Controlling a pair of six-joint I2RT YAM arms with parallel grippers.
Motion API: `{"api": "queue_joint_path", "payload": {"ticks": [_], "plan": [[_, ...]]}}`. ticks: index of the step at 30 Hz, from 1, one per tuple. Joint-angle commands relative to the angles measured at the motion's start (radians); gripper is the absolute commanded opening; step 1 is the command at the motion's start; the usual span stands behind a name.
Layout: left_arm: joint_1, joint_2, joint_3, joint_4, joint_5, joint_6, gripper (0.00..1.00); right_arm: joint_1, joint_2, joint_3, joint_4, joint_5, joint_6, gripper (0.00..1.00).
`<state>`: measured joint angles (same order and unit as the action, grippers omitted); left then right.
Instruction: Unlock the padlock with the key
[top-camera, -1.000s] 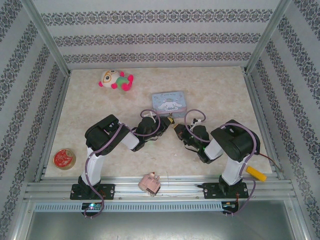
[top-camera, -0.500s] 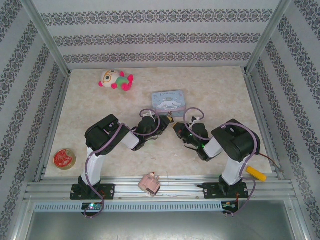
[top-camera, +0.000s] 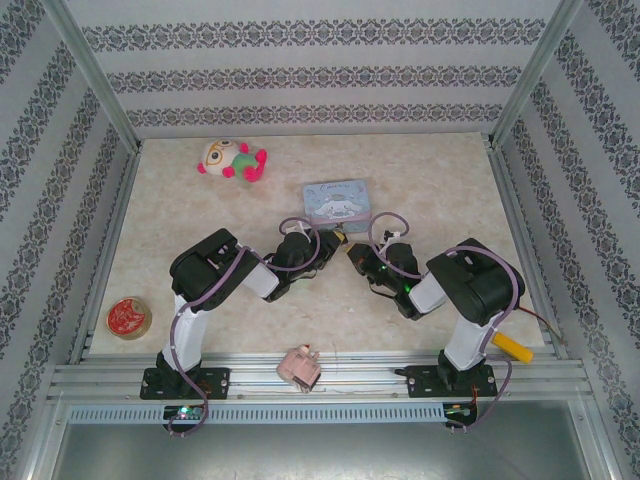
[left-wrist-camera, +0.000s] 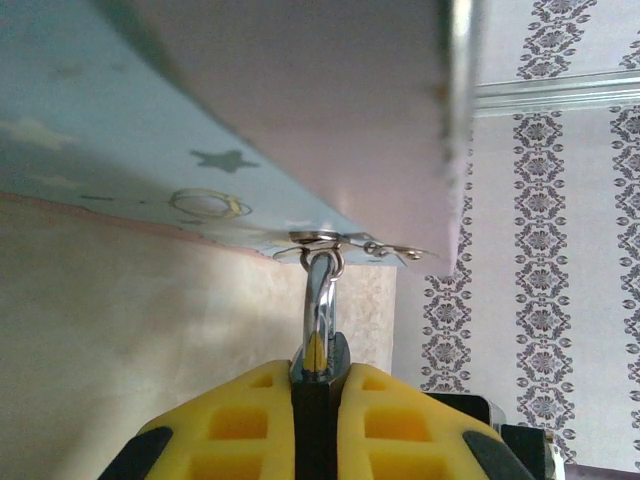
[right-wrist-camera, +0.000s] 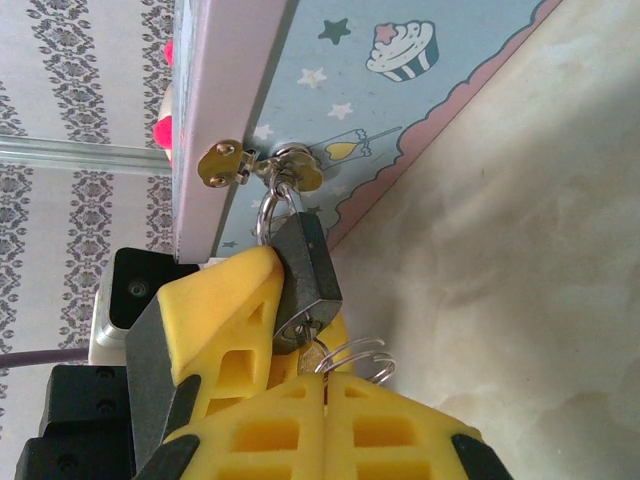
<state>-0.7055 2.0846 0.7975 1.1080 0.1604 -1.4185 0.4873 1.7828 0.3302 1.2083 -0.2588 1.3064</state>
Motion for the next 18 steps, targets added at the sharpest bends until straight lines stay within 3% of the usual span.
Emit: {"api": "queue_joint_path", "payload": {"ticks": [1,7,12,18], "plan": [[-0.083,-0.008,-0.028,0.027,0.204,0.015,0.00,0.030,-0.014,-0.008,0.140,0.028,0.002,0.00],[-0.084,0.015,-0.047,0.052,0.173,-0.011,0.00,0.083,-0.055,-0.099,0.126,0.062,-0.012,0.09],[-0.084,0.019,-0.068,0.047,0.168,-0.007,0.00,0.086,-0.125,-0.198,0.113,0.104,-0.034,0.28],[-0.080,0.010,-0.102,0.035,0.168,-0.002,0.00,0.085,-0.309,-0.263,-0.030,0.129,-0.081,0.32]]}}
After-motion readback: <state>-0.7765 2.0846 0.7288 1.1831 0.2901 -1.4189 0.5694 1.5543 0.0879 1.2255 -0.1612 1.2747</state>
